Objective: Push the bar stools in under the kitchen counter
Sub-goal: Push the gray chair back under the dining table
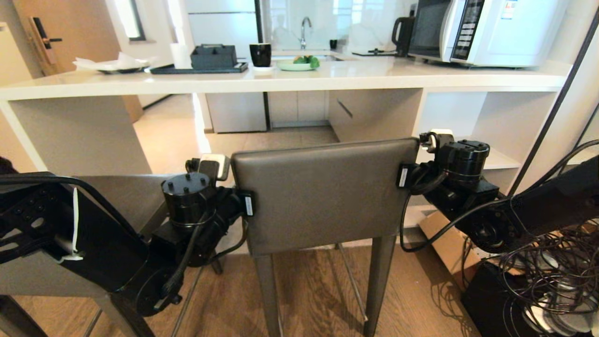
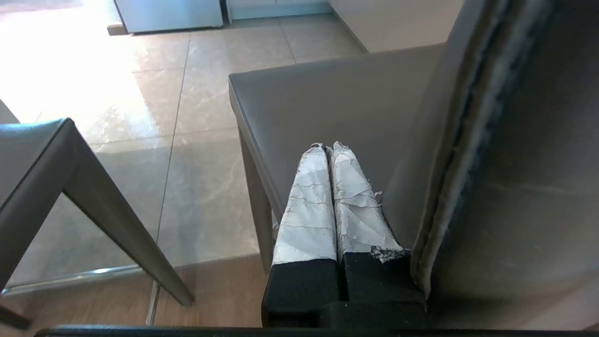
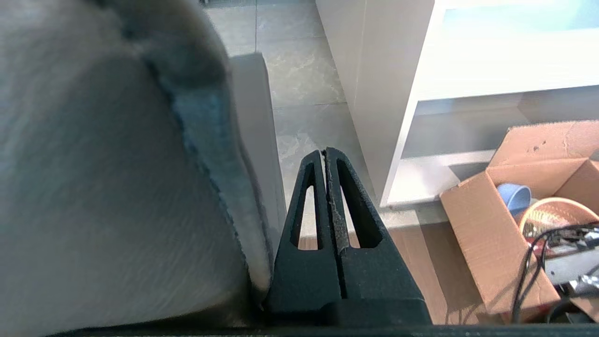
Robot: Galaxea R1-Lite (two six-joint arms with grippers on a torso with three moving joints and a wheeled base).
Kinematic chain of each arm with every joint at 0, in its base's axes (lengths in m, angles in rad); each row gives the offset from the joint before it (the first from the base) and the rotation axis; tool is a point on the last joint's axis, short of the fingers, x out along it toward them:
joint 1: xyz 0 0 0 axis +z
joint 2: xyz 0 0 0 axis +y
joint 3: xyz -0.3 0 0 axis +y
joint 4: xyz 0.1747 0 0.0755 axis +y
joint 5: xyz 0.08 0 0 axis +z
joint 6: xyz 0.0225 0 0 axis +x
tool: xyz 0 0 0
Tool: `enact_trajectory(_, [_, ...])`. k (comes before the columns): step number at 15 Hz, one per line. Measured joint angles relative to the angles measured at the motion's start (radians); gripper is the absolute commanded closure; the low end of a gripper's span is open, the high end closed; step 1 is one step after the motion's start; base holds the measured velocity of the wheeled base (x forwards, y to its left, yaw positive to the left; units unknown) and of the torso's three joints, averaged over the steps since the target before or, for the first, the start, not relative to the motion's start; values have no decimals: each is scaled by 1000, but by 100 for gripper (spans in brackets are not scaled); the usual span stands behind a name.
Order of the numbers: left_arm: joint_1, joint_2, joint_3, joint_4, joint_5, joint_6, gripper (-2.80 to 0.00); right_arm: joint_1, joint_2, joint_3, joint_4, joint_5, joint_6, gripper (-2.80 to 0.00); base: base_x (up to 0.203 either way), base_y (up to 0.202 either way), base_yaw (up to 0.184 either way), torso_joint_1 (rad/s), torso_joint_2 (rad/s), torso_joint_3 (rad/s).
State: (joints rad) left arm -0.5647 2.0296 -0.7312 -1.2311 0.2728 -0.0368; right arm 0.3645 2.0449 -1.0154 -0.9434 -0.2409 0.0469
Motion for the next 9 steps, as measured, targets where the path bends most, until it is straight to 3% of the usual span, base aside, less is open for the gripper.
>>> enact_trajectory(3, [0, 21, -24, 7, 2, 2, 0, 0, 11, -3, -13, -1, 2, 0, 0, 0, 0, 0, 0, 0])
enact_trajectory(9, [54, 31, -116, 136, -8, 8, 0, 2, -19, 83, -44, 12, 3, 0, 0, 0, 0, 0, 0, 0])
